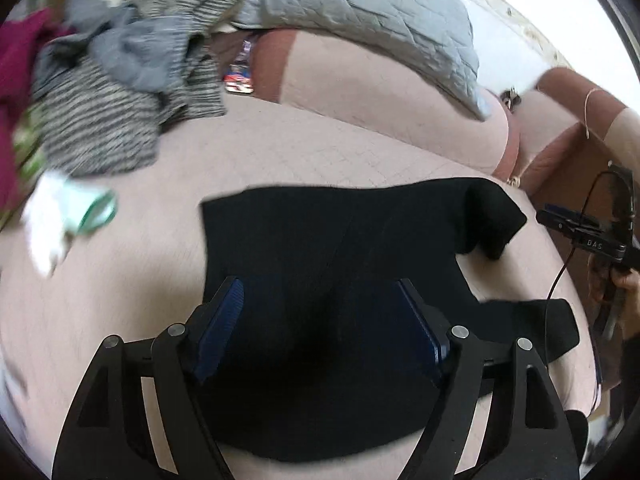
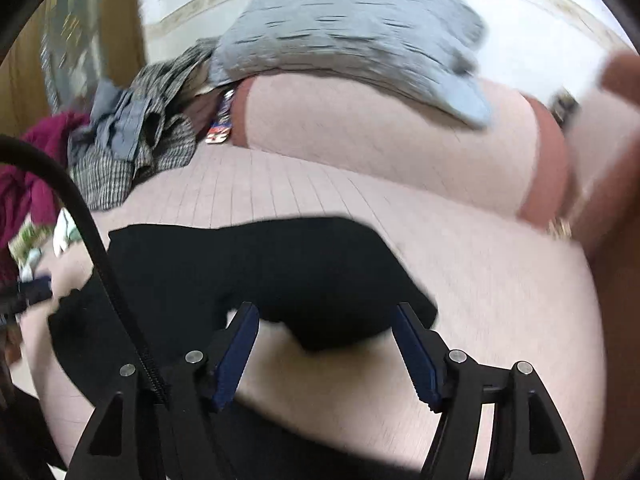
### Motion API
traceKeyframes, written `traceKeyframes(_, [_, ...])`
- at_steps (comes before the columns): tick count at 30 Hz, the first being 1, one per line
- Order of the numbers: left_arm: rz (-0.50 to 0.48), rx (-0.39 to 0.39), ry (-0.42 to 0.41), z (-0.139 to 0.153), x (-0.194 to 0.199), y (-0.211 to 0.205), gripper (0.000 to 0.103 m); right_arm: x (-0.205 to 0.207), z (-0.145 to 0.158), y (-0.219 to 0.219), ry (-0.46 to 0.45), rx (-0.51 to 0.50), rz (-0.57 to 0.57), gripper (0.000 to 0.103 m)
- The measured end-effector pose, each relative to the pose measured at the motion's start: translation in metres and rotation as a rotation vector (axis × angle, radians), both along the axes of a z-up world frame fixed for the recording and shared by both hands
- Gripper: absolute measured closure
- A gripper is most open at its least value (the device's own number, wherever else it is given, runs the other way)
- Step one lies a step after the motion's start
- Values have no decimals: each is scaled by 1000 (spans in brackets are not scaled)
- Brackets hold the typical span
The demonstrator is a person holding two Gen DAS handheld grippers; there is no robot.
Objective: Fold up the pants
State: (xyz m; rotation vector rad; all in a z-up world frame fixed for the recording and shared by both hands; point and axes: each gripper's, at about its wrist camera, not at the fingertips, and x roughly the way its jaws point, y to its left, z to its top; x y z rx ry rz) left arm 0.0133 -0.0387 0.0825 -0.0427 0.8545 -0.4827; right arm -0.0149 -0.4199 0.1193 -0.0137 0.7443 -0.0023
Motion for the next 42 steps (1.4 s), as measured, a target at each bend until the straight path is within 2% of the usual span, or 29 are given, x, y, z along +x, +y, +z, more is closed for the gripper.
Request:
traceKeyframes(2, [-67, 43, 1, -1, 34, -16, 25, 24, 3, 6, 13, -55, 46, 36])
traceKeyframes(8, [-230, 219, 3, -19, 104, -61, 25, 74, -6, 22, 77, -194, 202, 36])
traceKeyframes(11, [-305, 283, 6, -33, 125, -76, 25, 99, -13, 28, 107, -269, 255, 36])
traceKeyframes(15, [-428, 422, 4, -53, 142, -96, 25, 128, -24, 32, 171, -358, 339, 35])
traceKeyframes(17, [-447, 486, 7, -65, 151, -102, 25, 138, -30, 30, 198, -399, 363, 34])
traceKeyframes(22, [-448, 420, 42, -73, 166, -107, 24, 167, -59, 22, 329, -393, 370, 31])
traceKeyframes(23, [-438, 410, 53, -76, 168, -107, 26, 169, -66, 20, 351, -386, 362, 40])
traceKeyframes(24, [-432, 397, 55, -77, 168, -108, 31, 170, -71, 20, 357, -377, 357, 60])
traceKeyframes(25, [-442, 382, 51, -75, 165, -109, 51, 166, -75, 22, 340, -401, 346, 71])
traceKeyframes(26, [-457, 362, 48, -71, 157, -111, 64, 161, -76, 24, 314, -436, 338, 92])
traceKeyframes(27, [-453, 353, 35, -67, 152, -111, 86, 156, -74, 26, 286, -466, 333, 98])
traceKeyframes(28, [-424, 368, 6, -63, 147, -112, 94, 147, -68, 27, 239, -488, 321, 98])
traceKeyframes(29, [-395, 365, -12, -57, 142, -112, 96, 141, -62, 26, 212, -484, 312, 99])
traceKeyframes(33, [-317, 241, -99, -16, 108, -95, 98, 96, -13, 22, 45, -436, 258, 99])
traceKeyframes(37, [-307, 146, -185, 27, 48, -66, 98, 22, 28, 33, -92, -446, 239, 99])
traceKeyframes(40, [-309, 87, -197, 36, -4, -37, 98, -37, 34, 47, -142, -428, 242, 99])
traceKeyframes(42, [-304, 42, -156, 29, -34, -20, 98, -74, 27, 57, -150, -412, 249, 99])
